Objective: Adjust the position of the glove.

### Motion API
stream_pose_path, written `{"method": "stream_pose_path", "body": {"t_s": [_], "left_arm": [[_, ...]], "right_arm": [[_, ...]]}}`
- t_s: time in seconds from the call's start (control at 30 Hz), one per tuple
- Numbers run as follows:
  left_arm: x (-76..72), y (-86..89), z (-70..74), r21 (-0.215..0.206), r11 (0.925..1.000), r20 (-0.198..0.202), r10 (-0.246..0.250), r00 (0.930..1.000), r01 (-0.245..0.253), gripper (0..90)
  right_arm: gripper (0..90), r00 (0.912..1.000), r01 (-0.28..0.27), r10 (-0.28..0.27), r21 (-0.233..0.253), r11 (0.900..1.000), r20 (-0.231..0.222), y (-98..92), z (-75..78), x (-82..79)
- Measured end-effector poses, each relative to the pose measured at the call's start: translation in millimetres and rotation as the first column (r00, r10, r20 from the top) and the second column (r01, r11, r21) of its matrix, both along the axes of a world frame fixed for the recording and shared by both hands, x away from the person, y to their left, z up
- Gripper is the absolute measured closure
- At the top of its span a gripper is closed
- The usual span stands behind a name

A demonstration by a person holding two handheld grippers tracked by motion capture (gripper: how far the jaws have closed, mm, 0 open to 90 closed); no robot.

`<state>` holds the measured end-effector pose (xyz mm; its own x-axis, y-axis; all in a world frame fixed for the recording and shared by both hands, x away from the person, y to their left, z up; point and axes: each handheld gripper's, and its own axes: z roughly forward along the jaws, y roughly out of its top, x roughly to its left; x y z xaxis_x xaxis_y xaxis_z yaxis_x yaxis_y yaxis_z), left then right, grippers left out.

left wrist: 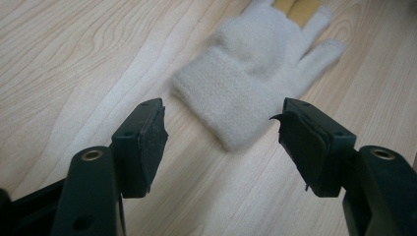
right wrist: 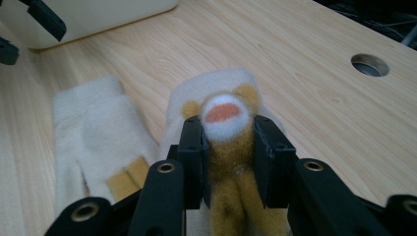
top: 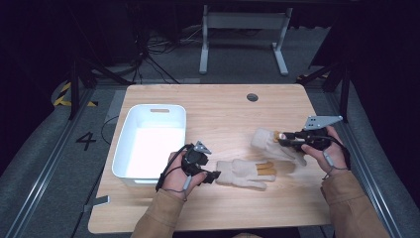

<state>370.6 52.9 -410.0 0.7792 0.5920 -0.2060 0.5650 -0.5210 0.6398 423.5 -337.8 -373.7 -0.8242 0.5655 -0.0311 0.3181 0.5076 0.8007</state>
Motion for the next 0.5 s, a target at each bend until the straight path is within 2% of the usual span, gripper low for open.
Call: {"method": "stream_pose_path", "body": {"t_s": [0.23, 0.33, 0.5], "left_arm": [[-3.1, 2.7, 0.3, -0.002, 1.0000, -0.003, 0.002, 1.0000, -0.002, 34.9], [-5.4, 5.5, 0.0, 0.001, 0.9999, -0.003, 0.015, 0.9999, -0.015, 33.6], [-7.2, 7.8, 0.8, -0.006, 0.9997, -0.002, 0.022, 0.9998, -0.022, 33.5]], "right_arm": [[68.7, 0.9984, -0.056, 0.056, 0.011, 0.998, 0.001, 11.8, 3.7, -0.7], [68.6, 0.9945, -0.104, 0.104, 0.010, 0.994, -0.004, 20.6, 4.8, 0.1], [68.6, 0.9897, -0.143, 0.143, 0.014, 0.990, -0.006, 29.8, 5.6, -0.4]]}}
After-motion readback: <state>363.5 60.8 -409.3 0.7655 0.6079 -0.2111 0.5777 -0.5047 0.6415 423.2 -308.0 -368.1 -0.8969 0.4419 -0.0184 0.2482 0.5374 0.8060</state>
